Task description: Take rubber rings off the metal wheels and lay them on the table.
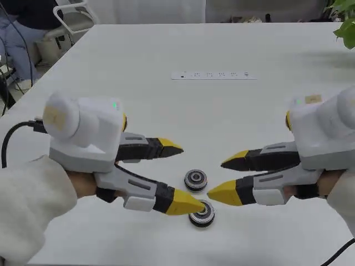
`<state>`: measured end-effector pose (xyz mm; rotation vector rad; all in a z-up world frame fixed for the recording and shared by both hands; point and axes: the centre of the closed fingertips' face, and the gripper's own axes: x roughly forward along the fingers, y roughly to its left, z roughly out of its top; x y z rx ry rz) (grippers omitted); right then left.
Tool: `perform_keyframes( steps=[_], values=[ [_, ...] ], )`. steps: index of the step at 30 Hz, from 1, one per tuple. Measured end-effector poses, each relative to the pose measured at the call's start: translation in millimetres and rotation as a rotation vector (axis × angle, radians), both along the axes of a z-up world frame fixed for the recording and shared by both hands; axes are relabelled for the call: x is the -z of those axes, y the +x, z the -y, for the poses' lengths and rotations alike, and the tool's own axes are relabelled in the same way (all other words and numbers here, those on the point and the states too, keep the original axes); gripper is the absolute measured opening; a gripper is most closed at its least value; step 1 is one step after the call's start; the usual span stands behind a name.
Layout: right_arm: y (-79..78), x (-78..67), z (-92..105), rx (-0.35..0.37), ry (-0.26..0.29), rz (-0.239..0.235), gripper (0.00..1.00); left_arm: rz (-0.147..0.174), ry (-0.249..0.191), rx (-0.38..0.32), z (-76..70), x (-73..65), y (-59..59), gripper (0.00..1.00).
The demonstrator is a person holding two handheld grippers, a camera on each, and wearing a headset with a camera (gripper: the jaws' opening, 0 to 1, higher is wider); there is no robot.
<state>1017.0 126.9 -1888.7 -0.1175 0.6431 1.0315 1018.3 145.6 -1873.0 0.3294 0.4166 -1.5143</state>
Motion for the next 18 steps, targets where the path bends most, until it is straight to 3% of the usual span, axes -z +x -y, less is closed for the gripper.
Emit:
perform_keyframes(
  steps=[1, 5, 9, 18],
  values=[
    [-1.2, 4.2, -0.9, -0.004, -0.009, -0.011, 0.41, 0.011, 0.006, 0.005, 1.2, 1.9, -0.8, 0.64],
    [-6.0, 18.0, -0.9, -0.035, -0.054, -0.029, 0.37, -0.005, 0.036, 0.039, 4.3, 12.2, -8.8, 0.57],
    [-11.5, 32.6, -4.7, -0.064, -0.087, -0.044, 0.34, 0.013, 0.045, 0.041, 4.4, 20.6, -7.5, 0.53],
    [-12.6, 48.5, -3.4, -0.068, -0.151, -0.058, 0.30, -0.027, 0.041, 0.019, 8.5, 34.8, -3.9, 0.39]
  ],
)
